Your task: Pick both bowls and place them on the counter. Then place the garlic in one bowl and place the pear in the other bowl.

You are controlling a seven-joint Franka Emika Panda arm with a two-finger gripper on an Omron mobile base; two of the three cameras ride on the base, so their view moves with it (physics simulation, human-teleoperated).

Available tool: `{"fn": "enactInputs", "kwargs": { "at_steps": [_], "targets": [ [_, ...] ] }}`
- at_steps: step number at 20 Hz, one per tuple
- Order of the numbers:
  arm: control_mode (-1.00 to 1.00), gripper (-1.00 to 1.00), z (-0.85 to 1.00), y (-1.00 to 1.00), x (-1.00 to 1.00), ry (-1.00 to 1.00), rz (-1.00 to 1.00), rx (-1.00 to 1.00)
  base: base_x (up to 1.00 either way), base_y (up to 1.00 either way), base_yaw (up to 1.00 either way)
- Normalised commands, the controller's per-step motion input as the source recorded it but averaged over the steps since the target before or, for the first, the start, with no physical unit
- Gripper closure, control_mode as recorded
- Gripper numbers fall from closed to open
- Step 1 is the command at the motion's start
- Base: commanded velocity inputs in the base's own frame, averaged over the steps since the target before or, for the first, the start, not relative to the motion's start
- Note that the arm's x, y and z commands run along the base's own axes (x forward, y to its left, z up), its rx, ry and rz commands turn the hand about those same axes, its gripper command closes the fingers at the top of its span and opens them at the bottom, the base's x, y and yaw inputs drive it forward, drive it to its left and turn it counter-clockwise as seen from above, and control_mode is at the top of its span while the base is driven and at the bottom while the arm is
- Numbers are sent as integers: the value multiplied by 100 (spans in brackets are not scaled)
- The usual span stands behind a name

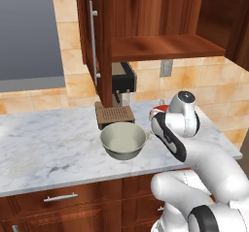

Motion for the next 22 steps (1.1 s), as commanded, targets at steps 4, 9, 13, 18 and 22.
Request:
{"fn": "enactInputs", "kwargs": {
  "at_steps": [4,9,13,18,22],
  "targets": [
    [-100,-100,-26,20,13,0,-13,16,0,0,0],
    [-100,-100,-14,12,32,4,-9,13,0,0,0],
    [-100,-100,-21,13,29,8,-9,7,0,0,0],
    [-100,-100,-13,14,35,7,-10,6,0,0,0],
    [-100,-100,-17,1,33,15,-7,5,0,0,0]
  ]
}}
